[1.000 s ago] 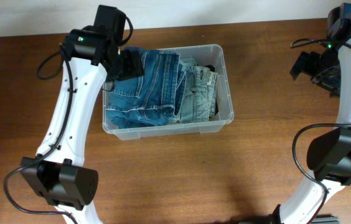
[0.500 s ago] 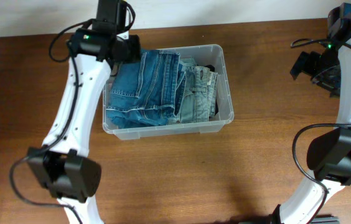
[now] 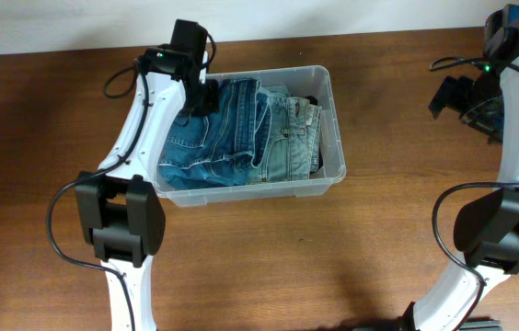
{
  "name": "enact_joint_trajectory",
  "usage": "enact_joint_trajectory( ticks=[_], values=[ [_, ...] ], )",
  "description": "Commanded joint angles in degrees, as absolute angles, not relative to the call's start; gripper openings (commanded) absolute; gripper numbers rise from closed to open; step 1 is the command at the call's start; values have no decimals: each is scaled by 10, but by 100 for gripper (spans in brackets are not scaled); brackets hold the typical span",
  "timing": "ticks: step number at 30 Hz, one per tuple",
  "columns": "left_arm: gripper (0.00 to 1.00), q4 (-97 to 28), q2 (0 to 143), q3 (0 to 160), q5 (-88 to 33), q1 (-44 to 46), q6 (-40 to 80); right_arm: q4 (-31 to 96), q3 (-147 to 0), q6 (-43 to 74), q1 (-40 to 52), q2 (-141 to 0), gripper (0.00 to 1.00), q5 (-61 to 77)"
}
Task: Pack container
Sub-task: 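Press and tuck the dark-blue jeans down with the left gripper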
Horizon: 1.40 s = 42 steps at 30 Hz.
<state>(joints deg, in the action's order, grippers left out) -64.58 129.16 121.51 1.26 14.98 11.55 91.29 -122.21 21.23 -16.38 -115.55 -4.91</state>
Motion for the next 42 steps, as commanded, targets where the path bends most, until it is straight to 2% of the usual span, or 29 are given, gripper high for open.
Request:
enact_joint_trajectory(
  ticks=[1,9,15,22,28,42],
  values=[
    [1,-668,1315,1218,4,149,107,914,-1221,219,-165,-1157,98,-50],
    [1,-667,1307,1228,13,149,106,914,-1221,219,-165,-1157,98,-50],
    [1,-697,1266,1306,8,153,106,914,-1221,219,-165,-1157,99,-50],
    [1,-760,1238,1344,-99,193,113,914,-1221,219,-165,-1157,98,-50],
    [1,-788,1242,1287,-92,229,132,914,-1221,219,-165,-1157,99,-50],
    [1,-702,1250,1103,-96,259,143,914,-1221,219,-165,-1157,98,-50]
  ],
)
